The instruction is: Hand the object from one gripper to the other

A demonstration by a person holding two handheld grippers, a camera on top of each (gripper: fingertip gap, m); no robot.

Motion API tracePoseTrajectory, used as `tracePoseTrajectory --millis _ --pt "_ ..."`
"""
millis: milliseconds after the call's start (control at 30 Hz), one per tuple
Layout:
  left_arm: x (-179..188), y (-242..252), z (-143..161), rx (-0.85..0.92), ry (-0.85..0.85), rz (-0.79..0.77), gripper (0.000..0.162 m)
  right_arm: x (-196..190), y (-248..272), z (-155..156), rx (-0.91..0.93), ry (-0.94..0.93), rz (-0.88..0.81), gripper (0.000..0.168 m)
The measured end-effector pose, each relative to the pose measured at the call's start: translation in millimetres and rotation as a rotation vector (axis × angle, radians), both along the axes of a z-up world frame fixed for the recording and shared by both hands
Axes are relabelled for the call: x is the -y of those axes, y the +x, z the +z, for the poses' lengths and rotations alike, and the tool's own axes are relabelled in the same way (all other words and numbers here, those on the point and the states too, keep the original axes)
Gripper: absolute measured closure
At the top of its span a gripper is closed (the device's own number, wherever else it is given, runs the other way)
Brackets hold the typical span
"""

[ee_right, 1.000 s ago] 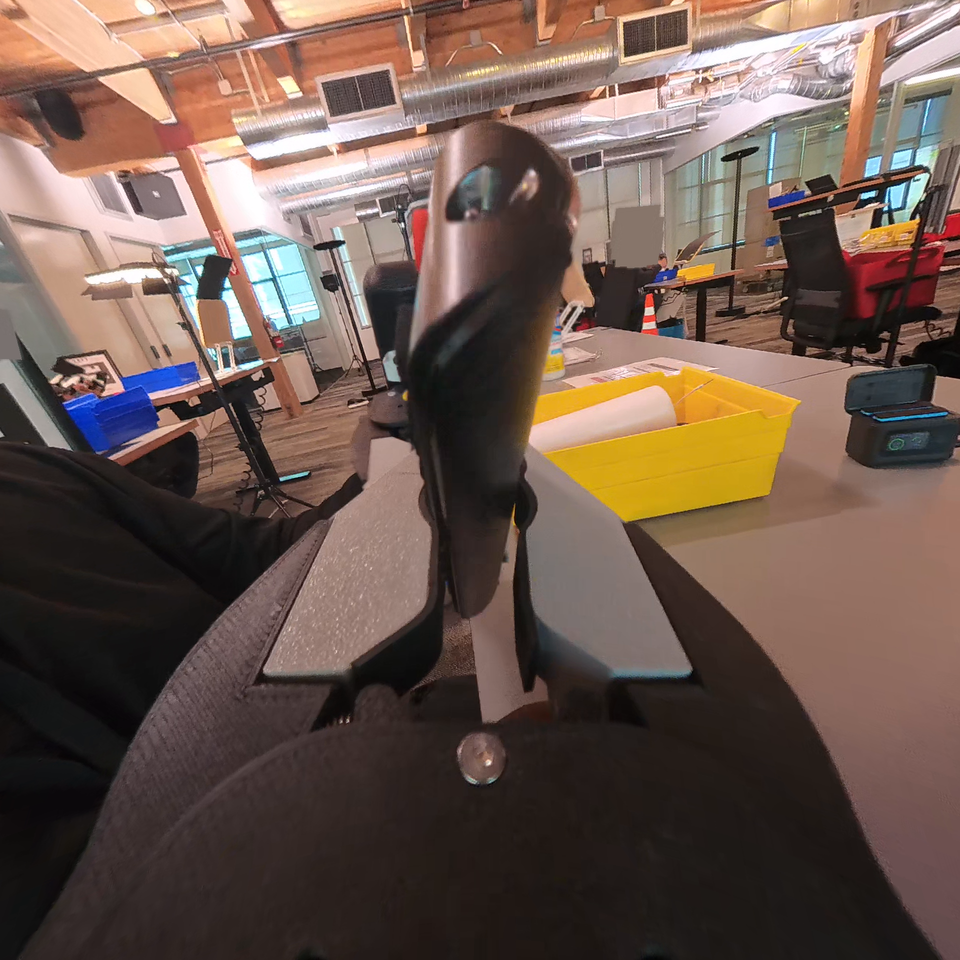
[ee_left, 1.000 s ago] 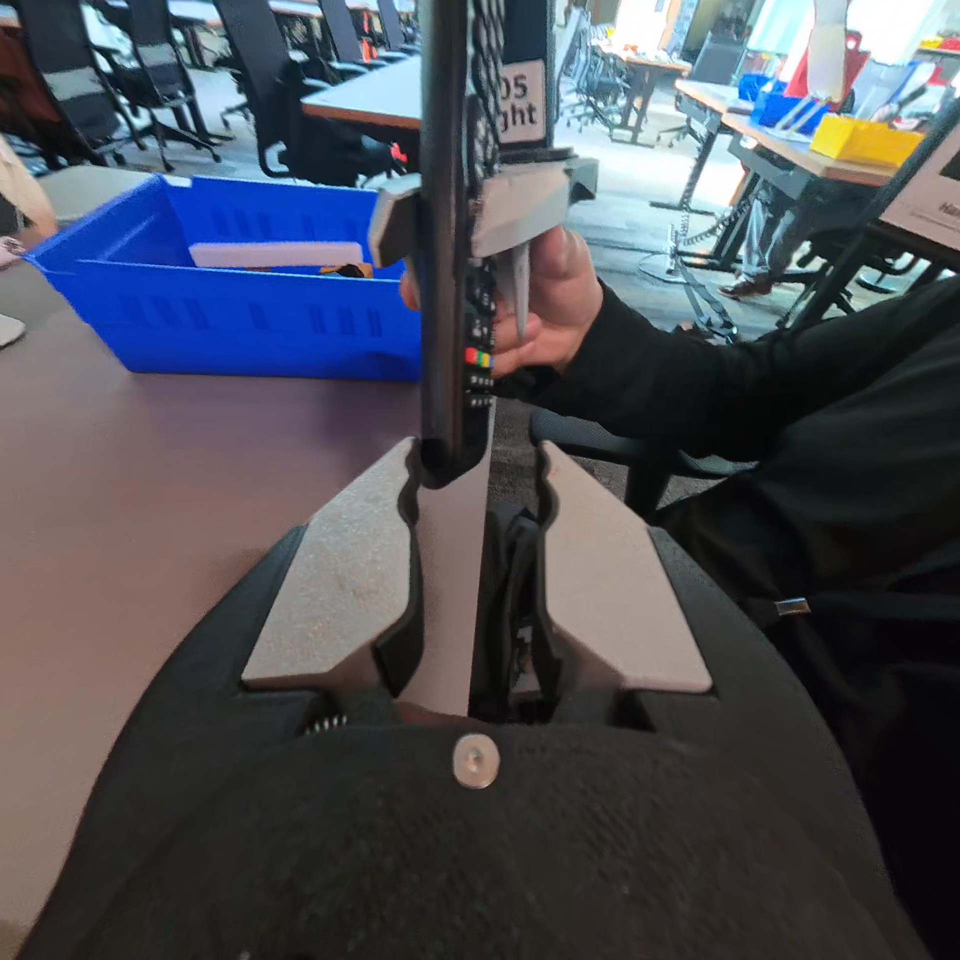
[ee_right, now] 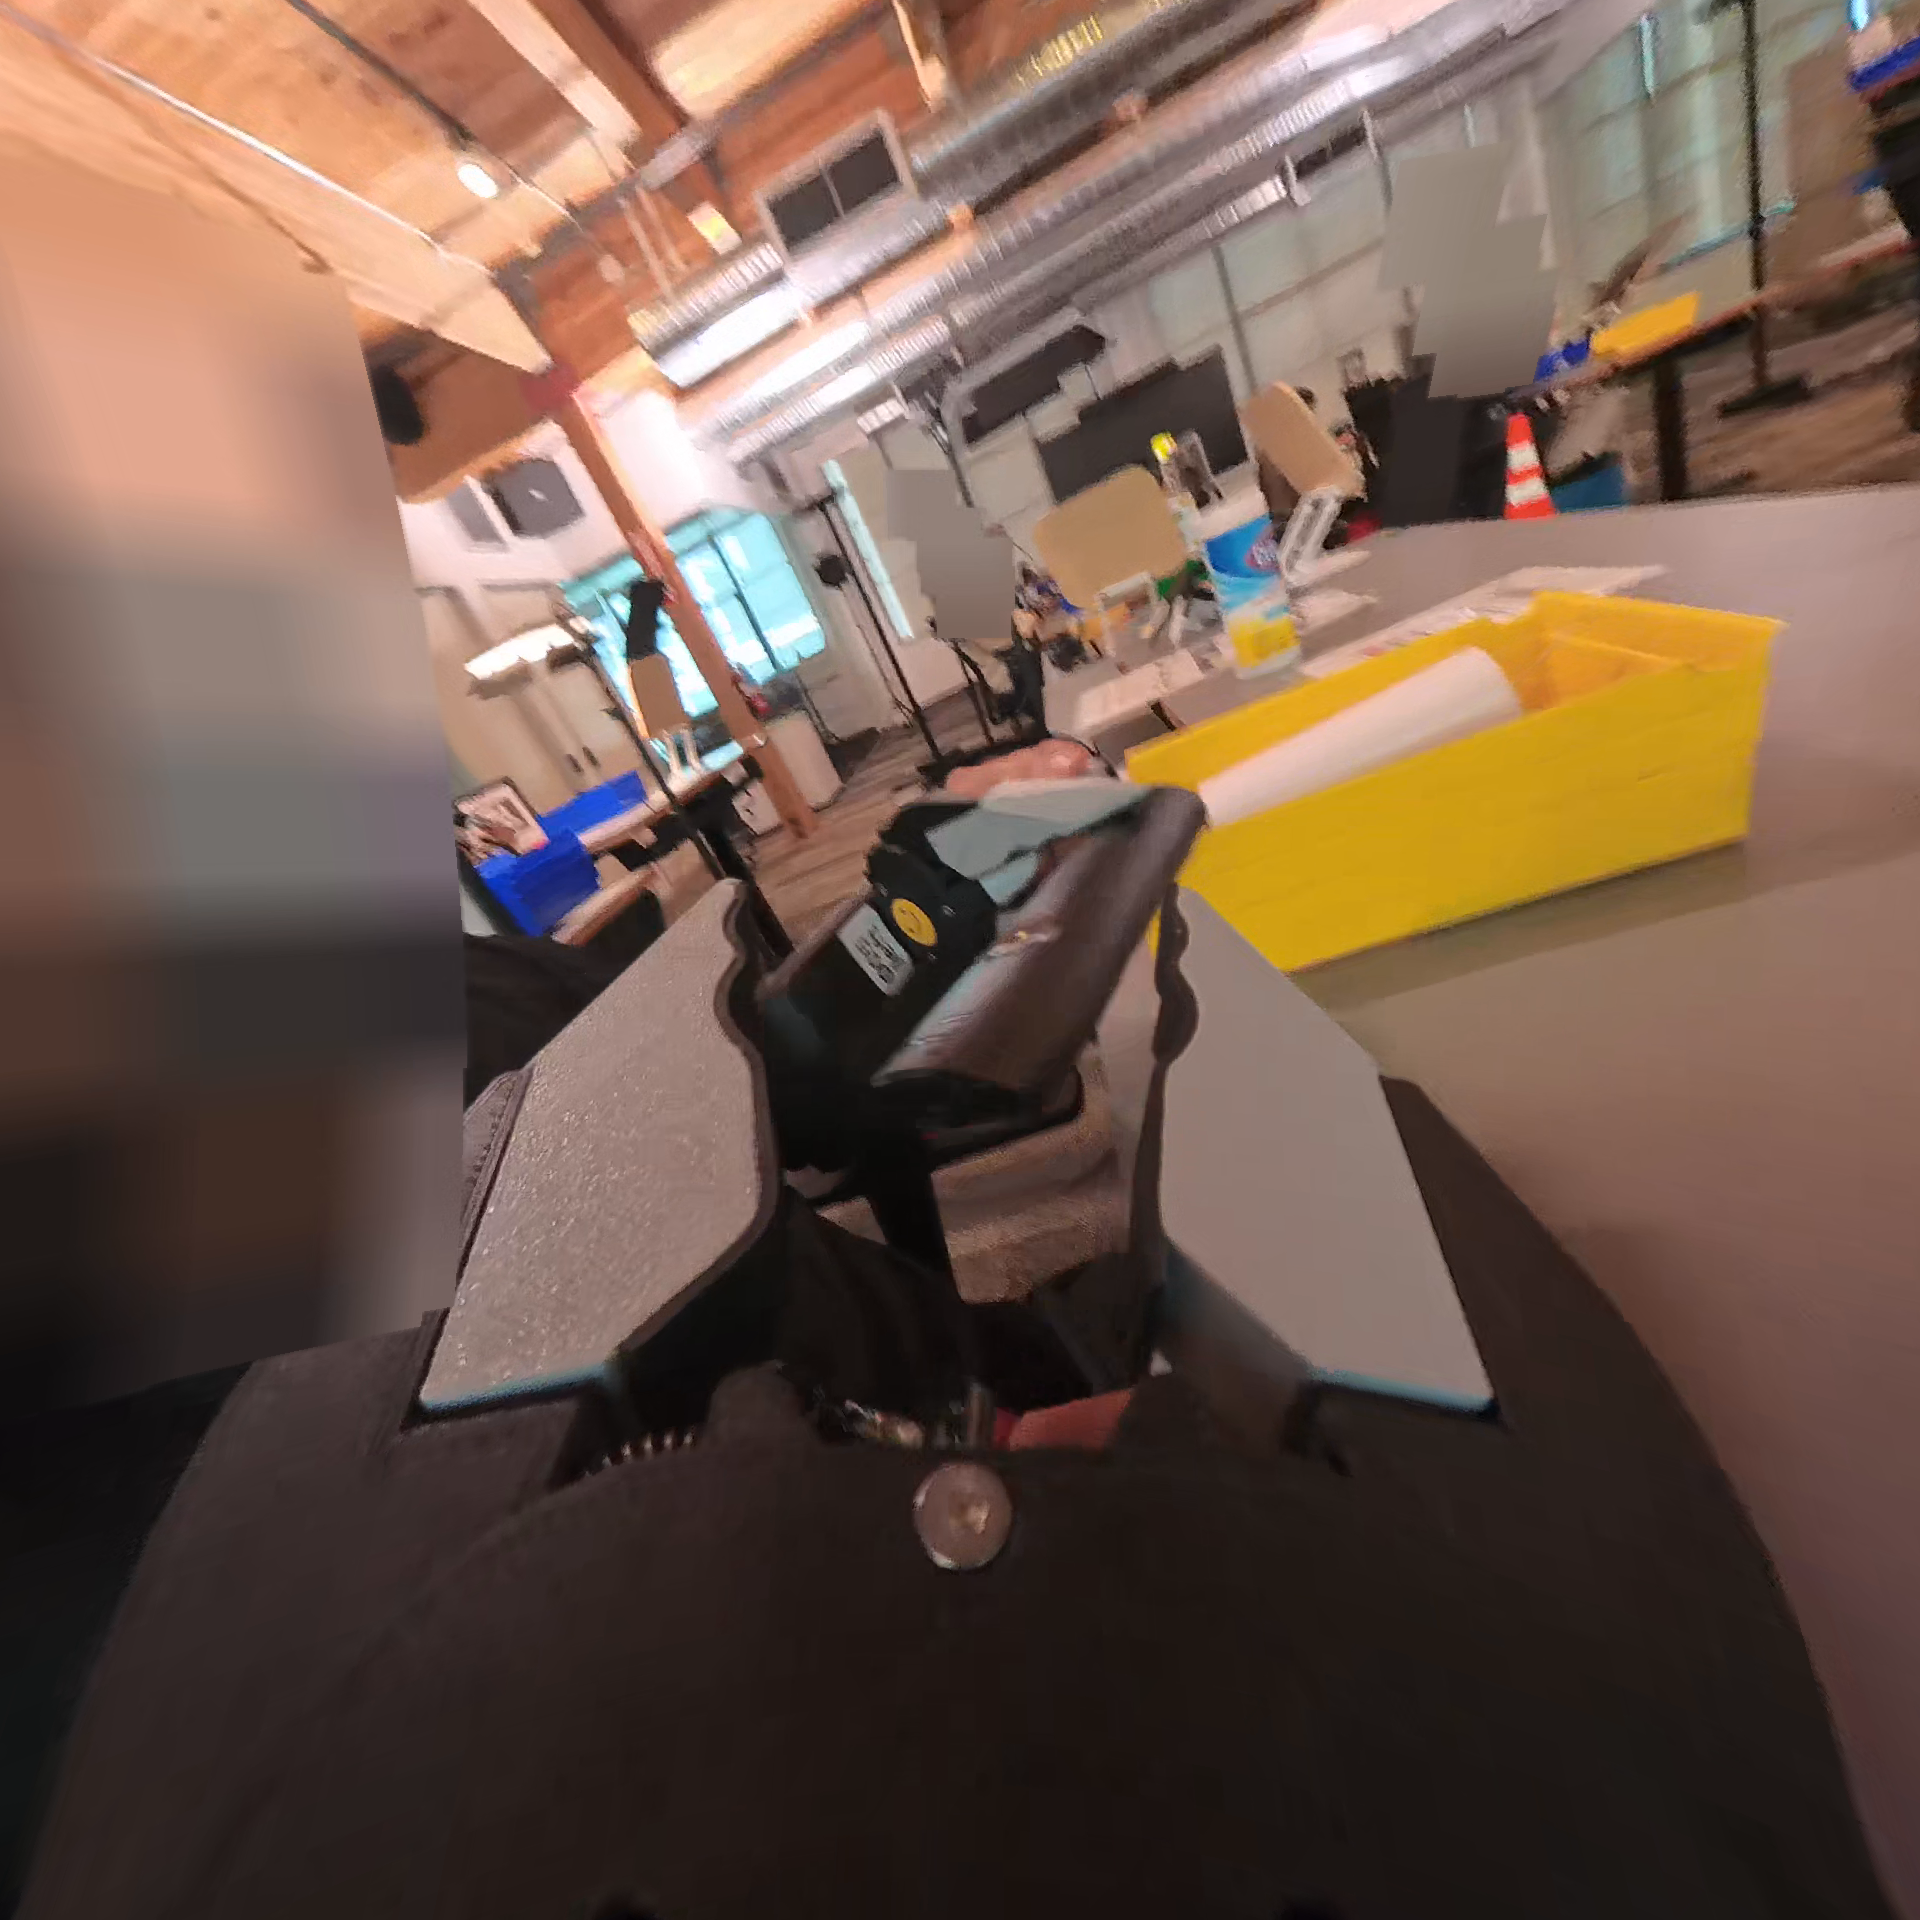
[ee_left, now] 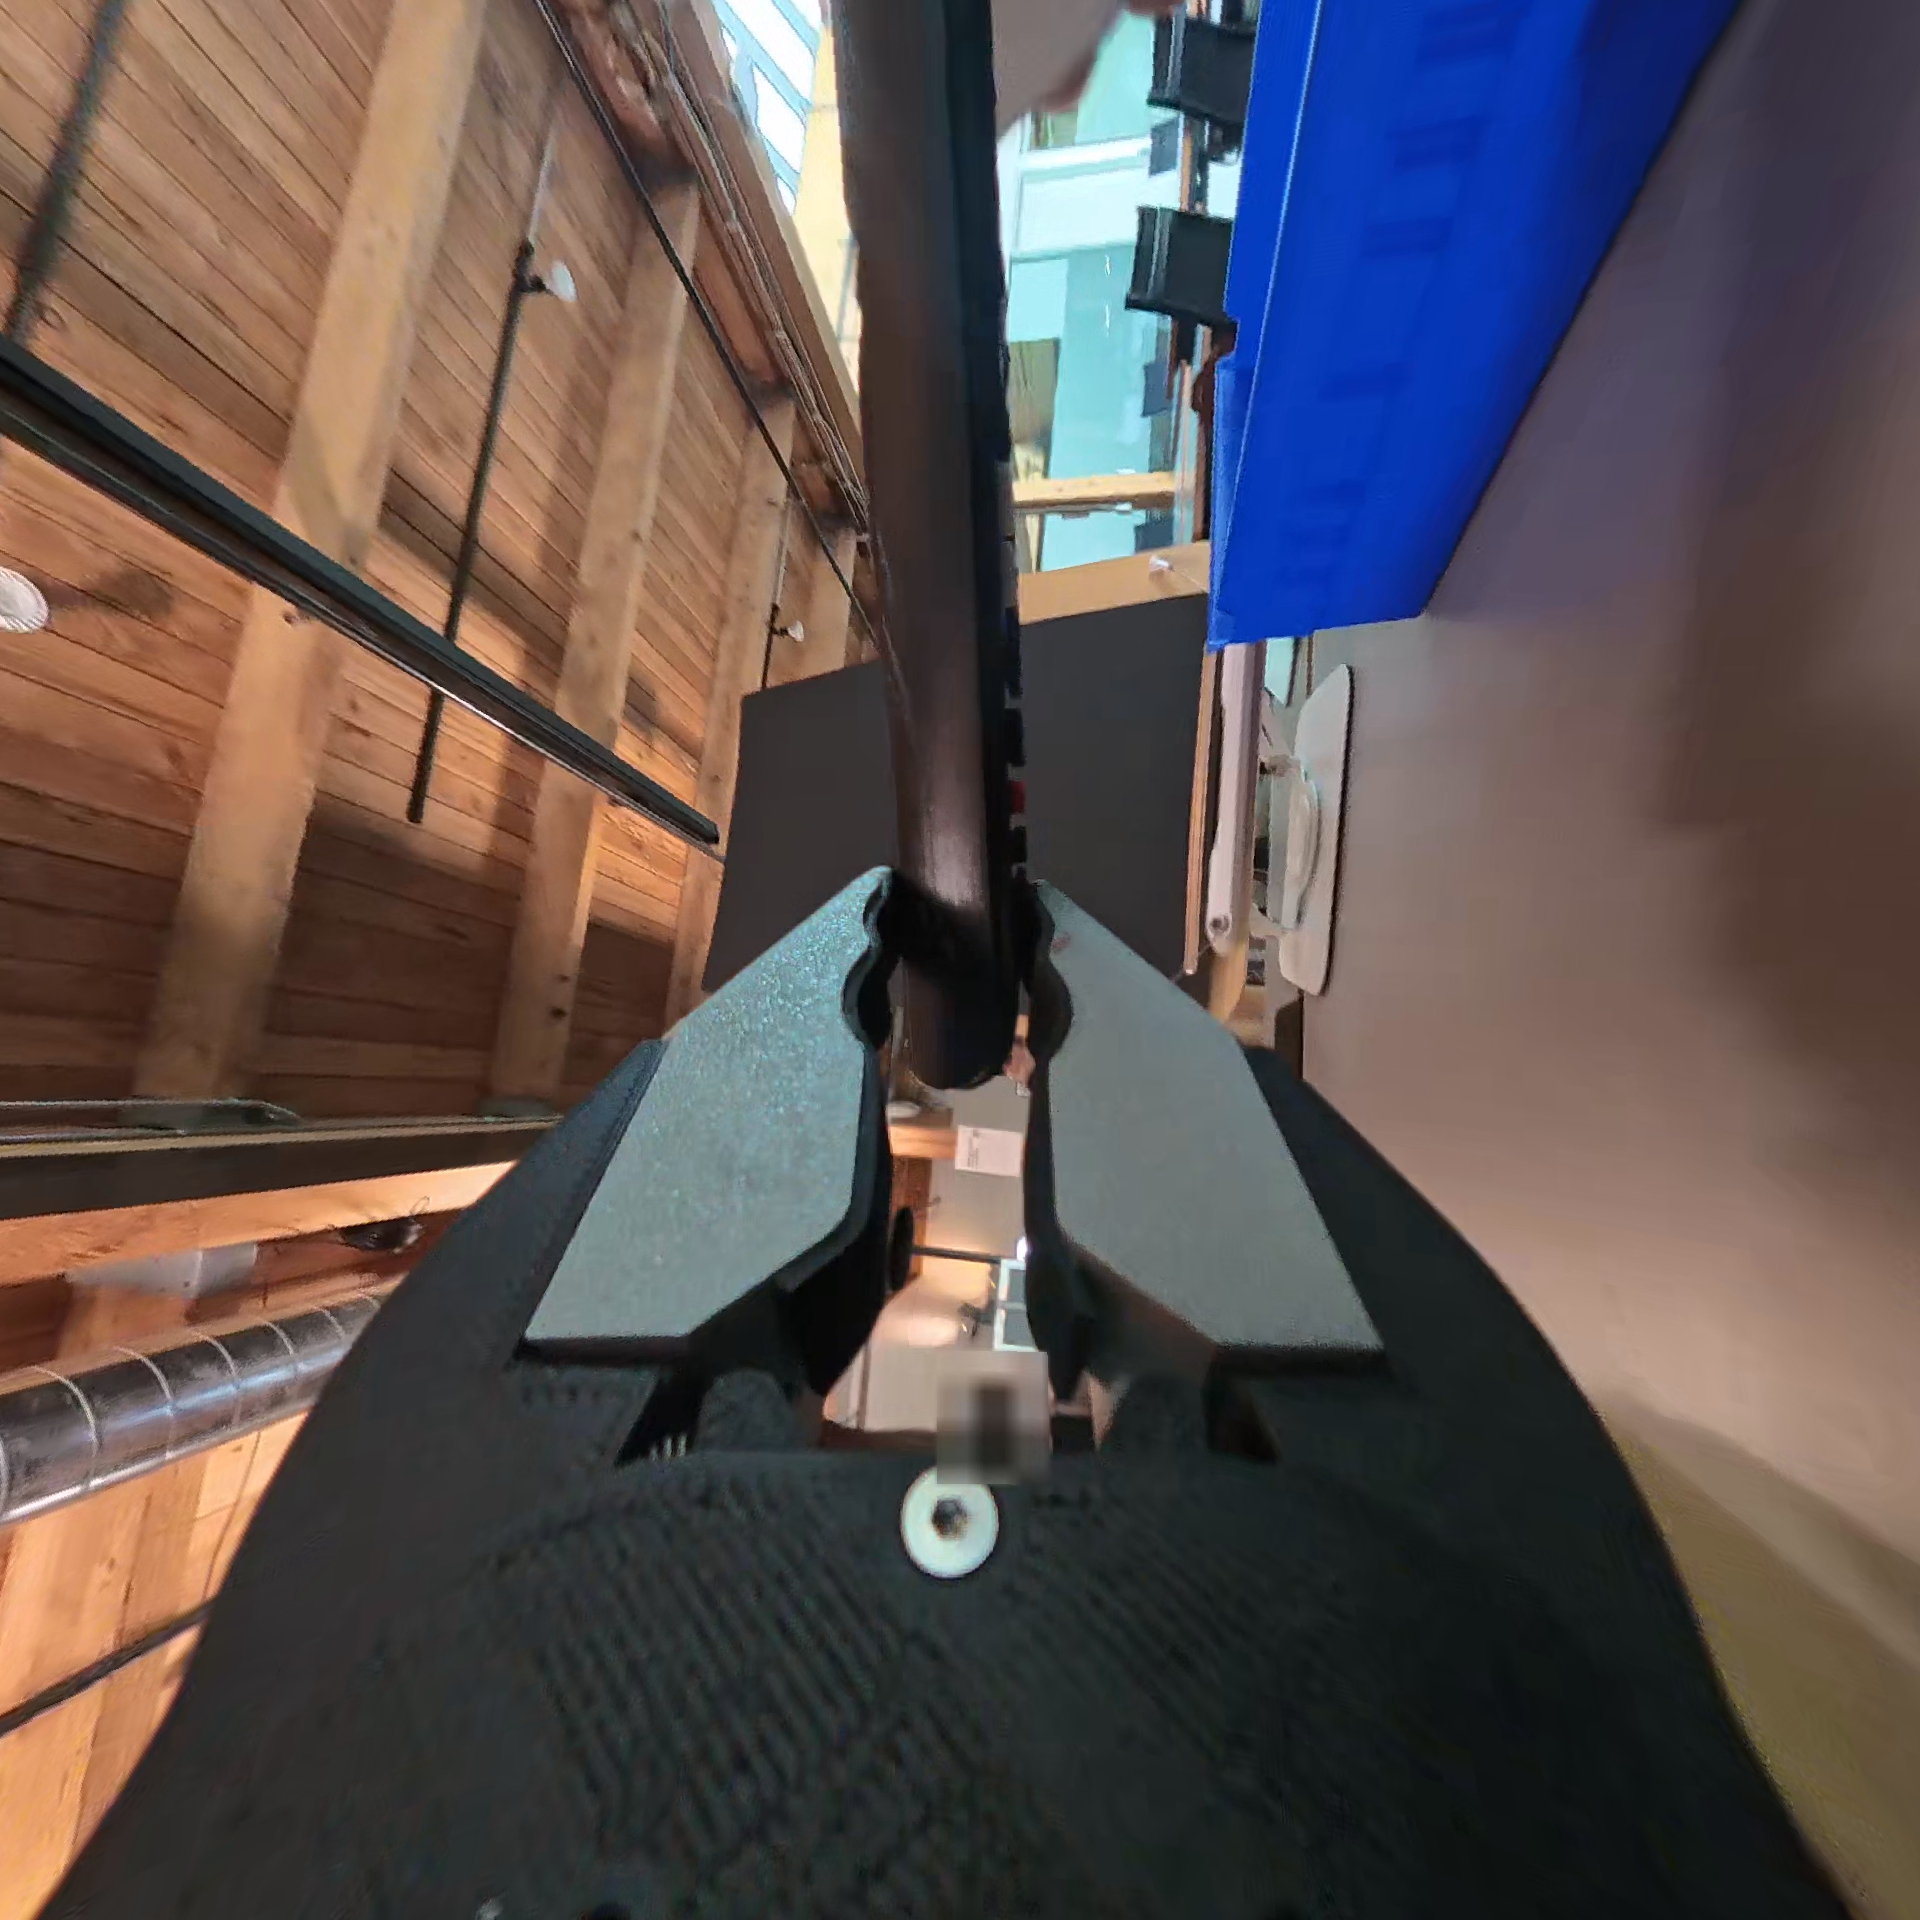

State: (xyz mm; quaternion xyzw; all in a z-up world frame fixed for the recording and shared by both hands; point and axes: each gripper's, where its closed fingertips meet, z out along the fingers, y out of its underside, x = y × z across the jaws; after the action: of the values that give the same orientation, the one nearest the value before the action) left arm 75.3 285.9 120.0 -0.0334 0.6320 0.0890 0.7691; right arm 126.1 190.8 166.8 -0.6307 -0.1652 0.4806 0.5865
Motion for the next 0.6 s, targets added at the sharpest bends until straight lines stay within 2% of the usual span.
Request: tracePoseTrajectory --millis 33,133,200,267,300,367,467,600 --pt "2.7 1.0 0.6 0.013 0.016 -0.009 0.141 -5.3 -2.4 -10.4 0.047 -0.035 -0.014 0.093" --pt "7.2 1.5 3.7 0.041 0.105 -0.011 0.141 -19.5 -13.5 -48.8 0.232 -0.141 -0.050 0.075" --pt "9.1 0.4 5.4 0.071 0.184 -0.014 0.141 -14.4 -27.0 -57.0 0.238 -0.166 0.033 0.085" --pt "13.6 0.4 4.8 0.098 0.242 -0.043 0.141 -7.3 -37.3 -52.1 0.148 -0.169 0.140 0.099" --pt "14.7 1.1 3.8 0.107 0.263 -0.050 0.141 -4.4 -40.7 -50.6 0.104 -0.170 0.194 0.112" --pt "12.1 4.1 -1.2 0.092 0.287 -0.037 0.141 -6.3 -44.0 -58.2 0.075 -0.211 0.241 0.114" --pt "9.9 7.7 -8.5 0.071 0.303 -0.022 0.141 -17.2 -48.5 -76.6 0.099 -0.281 0.226 0.118" --pt "8.2 11.0 -10.3 0.068 0.310 -0.003 0.139 -23.0 -65.1 -110.5 0.263 -0.335 0.226 0.132"
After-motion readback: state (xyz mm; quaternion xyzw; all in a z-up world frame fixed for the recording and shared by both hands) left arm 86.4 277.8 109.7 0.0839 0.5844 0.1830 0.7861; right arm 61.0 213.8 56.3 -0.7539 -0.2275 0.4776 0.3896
